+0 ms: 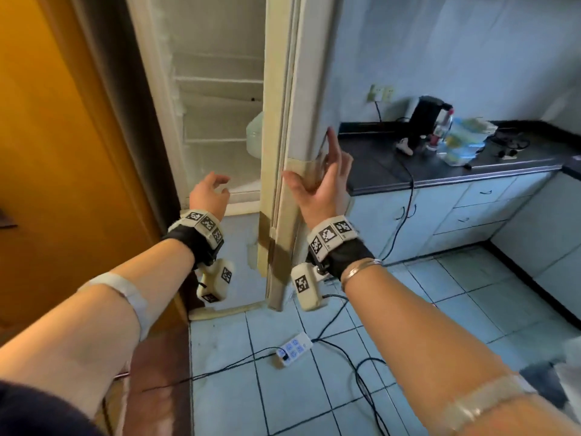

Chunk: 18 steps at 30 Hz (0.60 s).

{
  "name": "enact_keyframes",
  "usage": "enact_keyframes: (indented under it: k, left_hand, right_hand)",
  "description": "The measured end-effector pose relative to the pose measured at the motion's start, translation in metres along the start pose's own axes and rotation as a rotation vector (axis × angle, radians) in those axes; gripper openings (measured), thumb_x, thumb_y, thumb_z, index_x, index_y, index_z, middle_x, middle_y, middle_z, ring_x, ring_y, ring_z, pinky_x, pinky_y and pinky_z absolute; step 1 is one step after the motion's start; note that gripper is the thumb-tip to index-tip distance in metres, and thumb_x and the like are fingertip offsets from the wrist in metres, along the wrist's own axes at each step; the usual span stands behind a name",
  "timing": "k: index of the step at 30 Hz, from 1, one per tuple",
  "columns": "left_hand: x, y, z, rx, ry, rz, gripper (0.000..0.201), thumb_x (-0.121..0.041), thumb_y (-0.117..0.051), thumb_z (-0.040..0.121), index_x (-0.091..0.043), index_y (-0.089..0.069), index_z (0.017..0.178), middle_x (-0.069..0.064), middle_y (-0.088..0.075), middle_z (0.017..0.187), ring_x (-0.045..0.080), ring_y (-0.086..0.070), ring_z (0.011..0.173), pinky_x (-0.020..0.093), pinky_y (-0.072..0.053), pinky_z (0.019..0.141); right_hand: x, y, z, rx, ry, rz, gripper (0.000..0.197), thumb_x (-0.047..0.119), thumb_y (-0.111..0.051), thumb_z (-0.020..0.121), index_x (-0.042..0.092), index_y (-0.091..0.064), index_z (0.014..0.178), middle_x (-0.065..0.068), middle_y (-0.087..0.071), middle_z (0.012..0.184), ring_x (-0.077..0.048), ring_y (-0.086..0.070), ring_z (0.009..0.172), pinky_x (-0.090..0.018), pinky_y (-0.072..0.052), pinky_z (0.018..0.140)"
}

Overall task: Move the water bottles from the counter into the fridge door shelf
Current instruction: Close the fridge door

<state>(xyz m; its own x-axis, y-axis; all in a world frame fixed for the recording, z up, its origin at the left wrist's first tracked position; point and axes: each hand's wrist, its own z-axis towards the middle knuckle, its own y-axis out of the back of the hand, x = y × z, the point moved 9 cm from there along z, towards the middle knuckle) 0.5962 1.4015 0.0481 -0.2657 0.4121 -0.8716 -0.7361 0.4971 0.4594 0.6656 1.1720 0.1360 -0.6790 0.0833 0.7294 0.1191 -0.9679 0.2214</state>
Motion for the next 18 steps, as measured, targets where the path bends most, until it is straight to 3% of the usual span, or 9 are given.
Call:
enact_keyframes:
  k: [3, 4, 6, 8, 10, 12, 14, 18]
  left_hand:
    - [0.019, 0.026, 0.007, -0.059, 0.065, -0.006, 0.031, -0.010, -0.049, 0.090, -0.018, -0.057, 0.118, 0.005, -0.056, 0.130, 0.021, -0.051, 0.123, 0.031, -0.040, 0.101]
    - [0.025, 0.035, 0.010, -0.079, 0.083, -0.001, 0.031, -0.010, -0.048, 0.090, -0.018, -0.056, 0.119, 0.004, -0.056, 0.131, 0.020, -0.051, 0.123, 0.029, -0.039, 0.100]
    - [0.034, 0.051, 0.016, -0.128, 0.112, 0.014, 0.032, -0.011, -0.048, 0.091, -0.019, -0.055, 0.121, 0.003, -0.056, 0.131, 0.019, -0.051, 0.123, 0.025, -0.038, 0.095]
    - [0.041, 0.066, 0.021, -0.181, 0.137, 0.016, 0.033, -0.013, -0.048, 0.091, -0.020, -0.054, 0.123, 0.002, -0.056, 0.132, 0.019, -0.051, 0.124, 0.026, -0.038, 0.096]
    - [0.046, 0.079, 0.026, -0.214, 0.157, 0.019, 0.036, -0.015, -0.048, 0.092, -0.021, -0.051, 0.127, 0.000, -0.054, 0.135, 0.019, -0.050, 0.126, 0.031, -0.039, 0.101]
    - [0.049, 0.089, 0.031, -0.228, 0.181, 0.019, 0.040, -0.017, -0.047, 0.093, -0.024, -0.047, 0.133, -0.001, -0.050, 0.139, 0.019, -0.047, 0.129, 0.034, -0.039, 0.104]
    - [0.053, 0.097, 0.037, -0.237, 0.218, 0.018, 0.044, -0.020, -0.046, 0.094, -0.027, -0.042, 0.137, -0.001, -0.044, 0.145, 0.020, -0.043, 0.132, 0.037, -0.040, 0.106]
    - [0.062, 0.109, 0.053, -0.264, 0.280, 0.023, 0.048, -0.023, -0.042, 0.096, -0.032, -0.032, 0.142, 0.000, -0.035, 0.151, 0.023, -0.041, 0.134, 0.030, -0.041, 0.098]
  right_hand:
    - [0.003, -0.041, 0.006, 0.103, 0.018, 0.039, 0.094, 0.053, -0.067, 0.068, 0.020, -0.024, 0.145, 0.002, -0.034, 0.114, -0.009, -0.045, 0.100, -0.014, -0.045, 0.082]
    - [0.006, -0.053, 0.009, 0.130, 0.029, 0.042, 0.093, 0.049, -0.071, 0.069, 0.018, -0.026, 0.145, 0.000, -0.036, 0.112, -0.009, -0.045, 0.096, -0.004, -0.041, 0.077]
    - [0.009, -0.079, 0.016, 0.201, 0.018, 0.052, 0.089, 0.035, -0.077, 0.071, 0.017, -0.028, 0.144, -0.007, -0.043, 0.115, -0.009, -0.046, 0.094, 0.005, -0.038, 0.065]
    - [0.012, -0.105, 0.025, 0.274, 0.008, 0.039, 0.087, 0.030, -0.078, 0.072, 0.019, -0.028, 0.143, -0.012, -0.046, 0.120, -0.011, -0.049, 0.097, 0.002, -0.038, 0.061]
    - [0.015, -0.130, 0.032, 0.330, 0.029, 0.023, 0.086, 0.031, -0.077, 0.073, 0.022, -0.028, 0.143, -0.013, -0.048, 0.122, -0.015, -0.053, 0.099, -0.006, -0.045, 0.068]
    - [0.014, -0.156, 0.039, 0.384, 0.032, 0.010, 0.085, 0.030, -0.076, 0.074, 0.024, -0.028, 0.143, -0.014, -0.049, 0.123, -0.021, -0.058, 0.103, -0.021, -0.054, 0.074]
    - [0.013, -0.178, 0.047, 0.426, 0.037, -0.006, 0.084, 0.025, -0.076, 0.075, 0.026, -0.027, 0.144, -0.013, -0.050, 0.122, -0.024, -0.059, 0.105, -0.025, -0.052, 0.079]
    - [0.013, -0.216, 0.067, 0.475, 0.052, -0.007, 0.086, 0.012, -0.076, 0.075, 0.024, -0.027, 0.144, -0.015, -0.049, 0.123, -0.028, -0.060, 0.107, -0.032, -0.053, 0.084]
